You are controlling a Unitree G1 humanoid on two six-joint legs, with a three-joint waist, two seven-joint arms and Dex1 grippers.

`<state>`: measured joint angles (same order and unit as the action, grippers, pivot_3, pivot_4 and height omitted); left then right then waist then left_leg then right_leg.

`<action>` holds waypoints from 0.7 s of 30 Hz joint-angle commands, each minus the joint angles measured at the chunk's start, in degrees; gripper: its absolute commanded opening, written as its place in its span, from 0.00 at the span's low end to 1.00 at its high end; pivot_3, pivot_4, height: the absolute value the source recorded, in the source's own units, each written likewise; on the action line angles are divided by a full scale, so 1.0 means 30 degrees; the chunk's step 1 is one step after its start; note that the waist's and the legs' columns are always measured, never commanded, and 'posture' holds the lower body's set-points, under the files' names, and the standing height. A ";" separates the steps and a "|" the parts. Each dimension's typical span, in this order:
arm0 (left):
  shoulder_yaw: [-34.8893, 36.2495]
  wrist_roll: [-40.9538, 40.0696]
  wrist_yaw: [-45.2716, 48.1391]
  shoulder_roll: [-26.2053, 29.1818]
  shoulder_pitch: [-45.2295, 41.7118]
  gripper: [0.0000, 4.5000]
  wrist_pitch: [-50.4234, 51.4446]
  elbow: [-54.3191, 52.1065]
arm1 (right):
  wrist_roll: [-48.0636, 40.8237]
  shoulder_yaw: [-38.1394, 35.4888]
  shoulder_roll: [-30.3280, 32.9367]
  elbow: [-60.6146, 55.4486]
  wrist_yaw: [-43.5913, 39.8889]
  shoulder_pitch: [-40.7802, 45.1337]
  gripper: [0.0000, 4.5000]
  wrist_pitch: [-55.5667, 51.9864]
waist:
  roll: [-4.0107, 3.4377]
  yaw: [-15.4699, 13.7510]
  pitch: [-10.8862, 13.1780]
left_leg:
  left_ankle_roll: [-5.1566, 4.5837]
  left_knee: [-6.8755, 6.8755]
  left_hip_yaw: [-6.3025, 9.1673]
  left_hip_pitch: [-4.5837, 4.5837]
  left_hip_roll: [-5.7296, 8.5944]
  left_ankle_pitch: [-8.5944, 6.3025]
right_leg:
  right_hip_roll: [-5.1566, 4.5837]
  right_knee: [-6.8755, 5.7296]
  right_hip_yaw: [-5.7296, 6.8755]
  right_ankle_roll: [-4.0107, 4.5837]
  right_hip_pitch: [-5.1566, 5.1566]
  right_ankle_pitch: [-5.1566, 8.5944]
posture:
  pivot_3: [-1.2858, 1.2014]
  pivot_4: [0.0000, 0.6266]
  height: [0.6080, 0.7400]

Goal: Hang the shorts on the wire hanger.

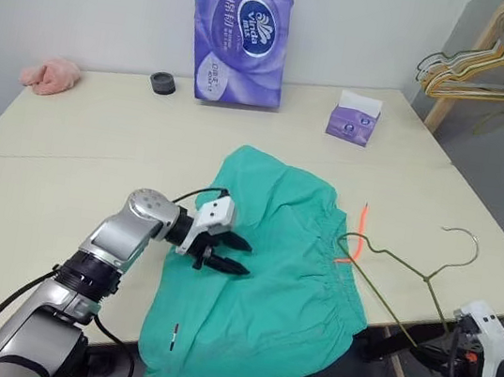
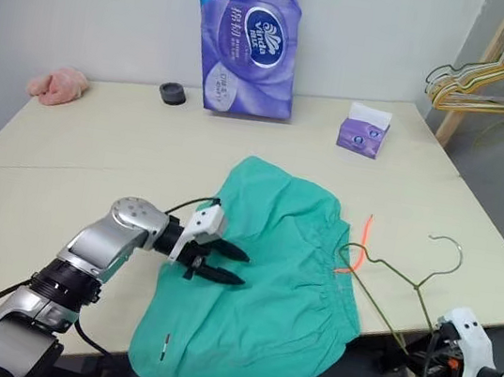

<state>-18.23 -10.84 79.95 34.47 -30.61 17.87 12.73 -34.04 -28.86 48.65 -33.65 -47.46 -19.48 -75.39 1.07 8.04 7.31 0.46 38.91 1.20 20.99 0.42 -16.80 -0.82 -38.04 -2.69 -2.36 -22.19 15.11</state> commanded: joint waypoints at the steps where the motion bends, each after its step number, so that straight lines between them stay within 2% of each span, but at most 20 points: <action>1: 0.0218 0.0146 0.0120 0.0179 -0.0215 0.57 -0.0592 0.0246 | -0.0454 -0.0688 0.0268 -0.0481 0.0065 -0.0349 0.00 0.0005 | -0.0001 0.0001 -0.0001 | 0.0000 0.0000 0.0000 0.0000 0.0000 0.0000 | 0.0000 -0.0001 0.0001 0.0000 0.0000 0.0000 | 0.42 0.15 1.00; 5: 0.0311 0.0255 0.0112 0.0307 -0.0089 0.57 -0.0788 0.0416 | -0.0834 -0.0629 0.0398 -0.0272 0.0088 -0.0510 0.00 -0.0067 | -0.0001 0.0009 -0.0001 | -0.0001 -0.0001 -0.0001 -0.0004 -0.0001 -0.0001 | 0.0000 0.0001 0.0003 -0.0002 0.0001 0.0002 | 0.42 0.15 1.00; 9: 0.0288 0.0316 -0.0016 0.0360 0.0137 0.57 -0.0829 0.0219 | -0.1173 0.0875 0.0551 -0.0421 0.0135 -0.0188 0.00 0.0015 | 0.0000 0.0024 -0.0002 | -0.0001 -0.0003 -0.0004 -0.0005 -0.0004 -0.0001 | 0.0002 0.0001 0.0003 -0.0002 0.0001 0.0002 | 0.42 0.15 1.00; 14: 0.0361 0.0143 -0.0365 0.0242 0.0431 0.57 -0.0566 -0.0435 | -0.1934 0.2679 -0.0288 0.1581 0.0878 0.3529 0.00 -0.1085 | 0.0005 0.0160 -0.0002 | -0.0002 -0.0009 -0.0024 -0.0018 -0.0020 -0.0001 | 0.0007 -0.0001 0.0000 0.0001 -0.0002 -0.0001 | 0.43 0.15 1.00; 21: 0.2392 -0.1253 -0.2117 -0.0725 -0.1036 0.57 0.0602 -0.0249 | -0.2939 0.2796 -0.0927 0.4427 0.1323 0.6755 0.00 -0.3164 | 0.0010 -0.0142 0.0000 | -0.0003 -0.0008 0.0030 0.0019 -0.0003 -0.0001 | -0.0007 0.0011 0.0005 0.0000 -0.0009 0.0000 | 0.44 0.14 1.00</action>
<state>-14.72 -12.54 75.45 33.04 -30.55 19.03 12.62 -41.49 -19.43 46.33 -21.05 -43.87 -0.58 -83.41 1.10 7.62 7.31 0.46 38.90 1.32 21.09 0.42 -16.80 -0.84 -38.02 -2.67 -2.36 -22.23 15.11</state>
